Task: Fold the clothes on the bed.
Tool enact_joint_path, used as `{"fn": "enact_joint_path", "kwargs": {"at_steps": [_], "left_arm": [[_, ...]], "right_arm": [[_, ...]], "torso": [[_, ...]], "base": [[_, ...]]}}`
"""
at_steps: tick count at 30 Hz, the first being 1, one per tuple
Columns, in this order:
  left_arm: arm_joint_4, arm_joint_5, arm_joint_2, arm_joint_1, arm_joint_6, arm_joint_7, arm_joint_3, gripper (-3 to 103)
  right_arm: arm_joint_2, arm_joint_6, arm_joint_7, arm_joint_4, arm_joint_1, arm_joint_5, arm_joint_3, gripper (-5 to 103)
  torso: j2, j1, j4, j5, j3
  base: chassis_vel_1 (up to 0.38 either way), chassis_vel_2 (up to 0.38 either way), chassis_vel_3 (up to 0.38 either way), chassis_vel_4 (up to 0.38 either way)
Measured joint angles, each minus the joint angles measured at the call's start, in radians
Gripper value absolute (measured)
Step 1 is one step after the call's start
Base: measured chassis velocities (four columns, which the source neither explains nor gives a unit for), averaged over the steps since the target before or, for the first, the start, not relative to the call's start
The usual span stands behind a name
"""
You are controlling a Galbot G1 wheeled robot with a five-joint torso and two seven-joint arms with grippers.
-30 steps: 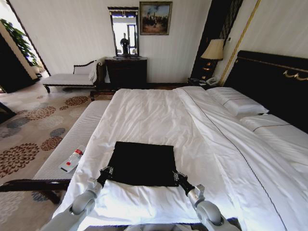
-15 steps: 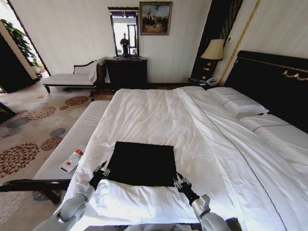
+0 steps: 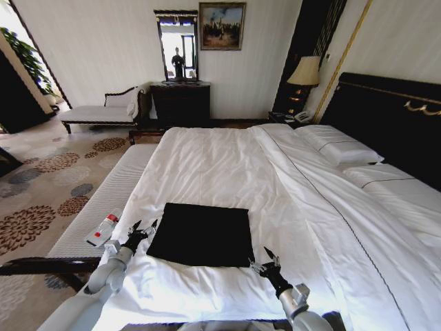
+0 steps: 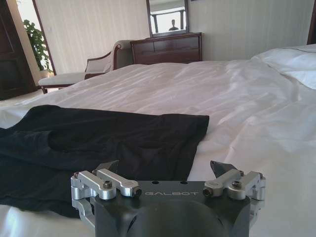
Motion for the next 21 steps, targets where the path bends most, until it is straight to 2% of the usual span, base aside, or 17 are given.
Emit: {"fn": "enact_joint_path", "kwargs": {"at_steps": [2,3,8,10,13,19,21], "left_arm": [[0.051,-0.043,-0.027,-0.089,0.036,0.003,0.035,100],[0.051,-0.043,-0.027,-0.089,0.036,0.003,0.035,100],[0.191,-0.096,-0.083,-0.256,0.069,0.014,0.118,100],[0.220,-0.103,-0.090,-0.285,0.077,0.023,0.137,100],[0.282,-0.160,-0.103,-0.350,0.111,0.049,0.183,100],[0.400,-0.187,-0.143,-0.443,0.136,0.042,0.225,102],[0.442,-0.183,-0.159,-0.468,0.141,0.037,0.232,99]], "right_arm": [[0.018,0.000,-0.001,0.022,-0.031,-0.010,0.021,100],[0.018,0.000,-0.001,0.022,-0.031,-0.010,0.021,100],[0.043,0.000,-0.001,0.068,-0.075,-0.016,0.069,100],[0.044,-0.001,-0.001,0.075,-0.083,-0.016,0.078,100],[0.052,-0.004,-0.001,0.091,-0.101,-0.021,0.099,100],[0.067,-0.010,-0.001,0.102,-0.121,-0.026,0.120,100],[0.068,-0.010,-0.001,0.102,-0.126,-0.026,0.128,100]], "torso": [[0.000,0.000,-0.0006,0.0003,0.000],[0.000,0.000,-0.0006,0.0003,0.000],[0.000,0.000,0.0000,0.0000,0.000],[0.000,0.000,-0.0001,-0.0001,0.000],[0.000,0.000,0.0004,0.0003,0.000],[0.000,0.000,0.0000,0.0001,0.000],[0.000,0.000,0.0002,0.0002,0.000]], "base": [[0.000,0.000,0.000,0.000],[0.000,0.000,0.000,0.000],[0.000,0.000,0.000,0.000],[0.000,0.000,0.000,0.000],[0.000,0.000,0.000,0.000],[0.000,0.000,0.000,0.000],[0.000,0.000,0.000,0.000]]}}
